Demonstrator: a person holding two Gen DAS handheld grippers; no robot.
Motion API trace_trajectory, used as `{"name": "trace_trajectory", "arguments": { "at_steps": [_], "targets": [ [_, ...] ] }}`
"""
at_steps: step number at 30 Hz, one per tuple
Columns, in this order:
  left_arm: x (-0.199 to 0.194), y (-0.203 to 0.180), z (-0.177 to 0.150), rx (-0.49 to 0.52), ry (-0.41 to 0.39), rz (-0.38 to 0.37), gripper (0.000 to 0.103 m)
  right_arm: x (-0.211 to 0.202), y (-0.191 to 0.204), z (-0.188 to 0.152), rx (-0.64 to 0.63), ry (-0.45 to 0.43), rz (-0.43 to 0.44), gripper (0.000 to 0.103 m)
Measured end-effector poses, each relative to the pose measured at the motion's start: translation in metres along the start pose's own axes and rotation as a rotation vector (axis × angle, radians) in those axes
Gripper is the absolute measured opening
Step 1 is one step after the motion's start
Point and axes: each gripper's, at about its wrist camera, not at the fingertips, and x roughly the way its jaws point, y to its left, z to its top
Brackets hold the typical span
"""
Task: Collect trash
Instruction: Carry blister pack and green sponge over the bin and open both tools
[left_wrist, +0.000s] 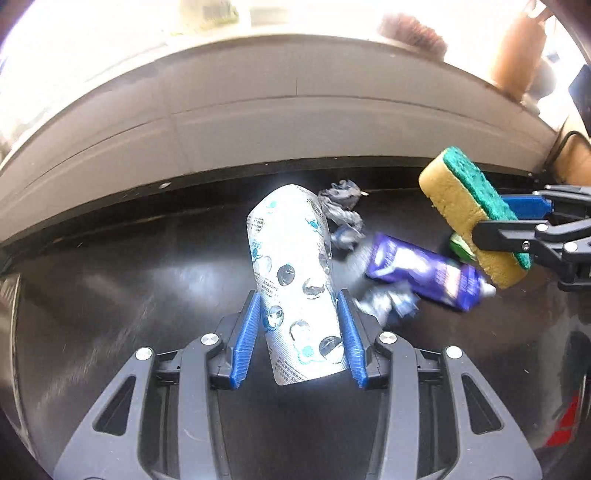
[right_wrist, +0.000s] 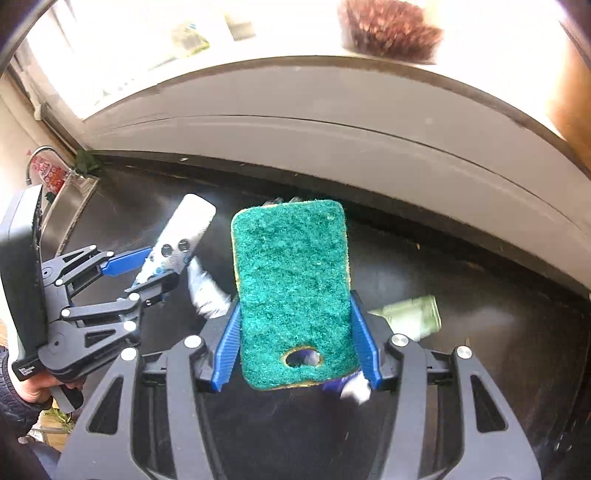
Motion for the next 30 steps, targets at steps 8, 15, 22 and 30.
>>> {"name": "trace_trajectory", "arguments": {
  "at_steps": [8,15,22,30],
  "targets": [
    [-0.050,-0.018,-0.041,-0.017,-0.009,0.009,0.042,-0.027,0.018,-0.047,-0.004,-0.016,-0.001,0.054],
    [-0.078,-0.027,-0.073,-0.033,-0.038,0.028,0.042,-0.038,0.038,-0.062,-0.037,-0.032,0.005,0.054],
    [-0.120,0.008,-0.110,-0.158,-0.085,0.114,0.042,-0.037,0.109,-0.054,-0.181,-0.035,0.085,0.054],
    [-0.193,0.094,-0.218,-0.433,-0.097,0.355,0.042,-0.011,0.271,-0.054,-0.475,0.021,0.295,0.054]
  ]
}}
